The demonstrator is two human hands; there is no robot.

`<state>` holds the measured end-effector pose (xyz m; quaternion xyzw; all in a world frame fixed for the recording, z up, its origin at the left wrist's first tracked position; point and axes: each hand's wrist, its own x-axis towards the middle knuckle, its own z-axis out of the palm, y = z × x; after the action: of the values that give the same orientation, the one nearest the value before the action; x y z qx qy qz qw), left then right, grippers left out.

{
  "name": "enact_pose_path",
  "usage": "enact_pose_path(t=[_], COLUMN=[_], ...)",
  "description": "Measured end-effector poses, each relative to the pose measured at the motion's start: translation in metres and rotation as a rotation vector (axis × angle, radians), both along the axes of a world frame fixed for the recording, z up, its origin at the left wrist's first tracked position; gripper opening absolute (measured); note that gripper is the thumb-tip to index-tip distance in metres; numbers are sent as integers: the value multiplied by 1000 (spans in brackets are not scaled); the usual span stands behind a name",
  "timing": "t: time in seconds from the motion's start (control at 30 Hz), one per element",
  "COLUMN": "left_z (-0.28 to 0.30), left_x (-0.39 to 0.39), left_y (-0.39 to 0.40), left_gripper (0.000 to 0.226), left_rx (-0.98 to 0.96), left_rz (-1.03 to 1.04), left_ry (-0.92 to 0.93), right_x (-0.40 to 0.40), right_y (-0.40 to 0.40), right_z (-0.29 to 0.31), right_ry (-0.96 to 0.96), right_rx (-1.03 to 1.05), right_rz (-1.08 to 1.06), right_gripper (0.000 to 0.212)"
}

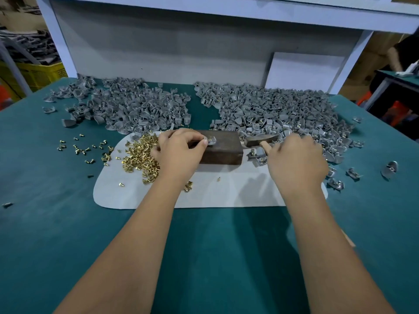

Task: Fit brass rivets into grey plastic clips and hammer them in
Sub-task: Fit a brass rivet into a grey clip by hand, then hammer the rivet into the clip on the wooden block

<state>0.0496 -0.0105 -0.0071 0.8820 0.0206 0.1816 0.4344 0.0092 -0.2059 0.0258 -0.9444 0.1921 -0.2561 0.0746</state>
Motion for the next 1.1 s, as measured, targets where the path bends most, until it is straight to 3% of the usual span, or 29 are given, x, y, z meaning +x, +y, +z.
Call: enact_pose_path(t=[0.07, 0.13, 0.33, 0.57, 0.73, 0.87, 1.0, 1.1], left_z=[0, -1, -4, -3, -3, -2, -1, 0], left_x=[-1, -1, -3, -2, -1, -2, -3, -4], left_y=[0, -1, -4, -5, -3, -2, -2, -2], left_gripper=[10, 9, 7, 8, 8, 9, 11, 9], left_rx=[-1, 10, 56, 43, 26, 5, -12, -17], left_rz=[-1, 3, 39, 42, 3, -22, -31, -37], left_ry=[-6, -11, -24, -21, -5, -1, 3, 5], right_x=[-8, -9, -5, -7, -2, 8, 15, 16], right_y=[-6, -7, -2, 8, 16, 15, 15, 20], right_z=[-7, -14, -16, -2, -8, -14, -15, -7], right_ry=[217, 347, 292, 35, -33, 60, 176, 194], right_rx=[28, -7, 36, 10, 234, 381, 296, 49], right_rz=[-61, -49, -31, 48, 216, 216, 176, 130], right_gripper=[43, 41, 32, 17, 19, 24, 22, 23])
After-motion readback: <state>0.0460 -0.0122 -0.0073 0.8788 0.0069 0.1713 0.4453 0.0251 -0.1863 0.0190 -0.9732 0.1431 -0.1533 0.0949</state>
